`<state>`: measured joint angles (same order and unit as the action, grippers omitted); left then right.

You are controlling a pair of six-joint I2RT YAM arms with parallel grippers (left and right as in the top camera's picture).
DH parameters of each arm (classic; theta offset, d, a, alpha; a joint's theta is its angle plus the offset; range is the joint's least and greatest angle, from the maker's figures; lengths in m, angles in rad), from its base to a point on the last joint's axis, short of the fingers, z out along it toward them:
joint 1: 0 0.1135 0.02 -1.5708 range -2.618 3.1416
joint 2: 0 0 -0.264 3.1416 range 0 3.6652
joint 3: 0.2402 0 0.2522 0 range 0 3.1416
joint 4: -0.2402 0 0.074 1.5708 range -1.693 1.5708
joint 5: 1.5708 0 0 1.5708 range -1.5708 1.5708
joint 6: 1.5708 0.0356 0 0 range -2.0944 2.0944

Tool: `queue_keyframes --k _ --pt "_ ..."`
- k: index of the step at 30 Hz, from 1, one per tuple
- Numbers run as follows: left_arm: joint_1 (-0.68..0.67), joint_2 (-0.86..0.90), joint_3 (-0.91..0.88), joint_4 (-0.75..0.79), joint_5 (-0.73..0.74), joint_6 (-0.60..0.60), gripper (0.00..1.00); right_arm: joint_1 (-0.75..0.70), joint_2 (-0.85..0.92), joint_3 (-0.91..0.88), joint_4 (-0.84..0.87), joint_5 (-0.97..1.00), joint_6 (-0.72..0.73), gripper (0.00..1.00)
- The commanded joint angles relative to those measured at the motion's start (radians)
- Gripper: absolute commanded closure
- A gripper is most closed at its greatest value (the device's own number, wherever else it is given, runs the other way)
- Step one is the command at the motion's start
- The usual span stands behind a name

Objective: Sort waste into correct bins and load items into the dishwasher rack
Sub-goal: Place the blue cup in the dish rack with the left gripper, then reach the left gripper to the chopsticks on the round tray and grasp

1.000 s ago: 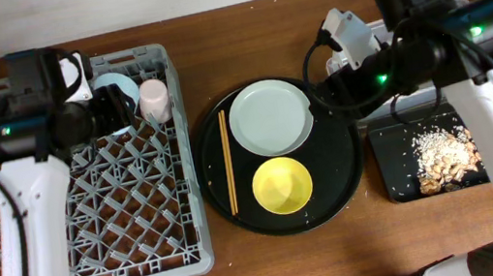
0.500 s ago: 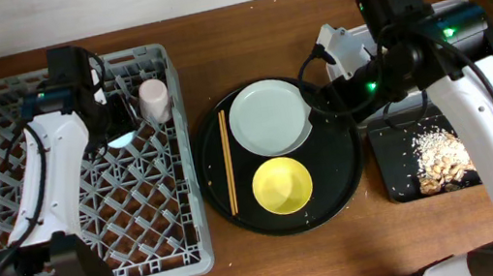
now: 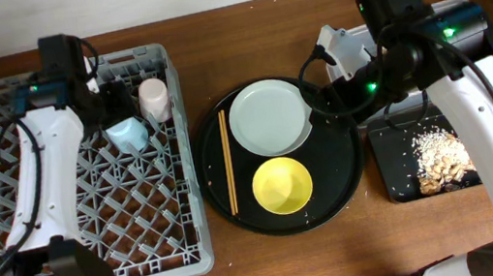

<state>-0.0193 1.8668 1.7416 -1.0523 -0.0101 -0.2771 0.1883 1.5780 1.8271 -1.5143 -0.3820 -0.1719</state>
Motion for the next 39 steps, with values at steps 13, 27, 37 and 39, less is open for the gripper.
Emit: queue_keyframes --k 13,27,37,39 --pt "-0.19 -0.1 0.092 -0.337 0.303 0.1 0.63 -0.006 0.0 -0.005 0.014 0.047 -0.003 0.01" --pt "-0.433 -0.098 0.034 -0.258 0.177 0.036 0.65 -0.006 0.0 -0.005 0.015 0.047 -0.003 0.01" --pt "-0.433 -0.098 -0.406 0.221 0.095 -0.077 0.64 -0.006 0.0 -0.005 0.015 0.047 -0.003 0.01" --pt "-0.442 -0.098 -0.432 0.26 0.091 -0.078 0.65 -0.006 0.0 -0.005 0.015 0.047 -0.003 0.01"
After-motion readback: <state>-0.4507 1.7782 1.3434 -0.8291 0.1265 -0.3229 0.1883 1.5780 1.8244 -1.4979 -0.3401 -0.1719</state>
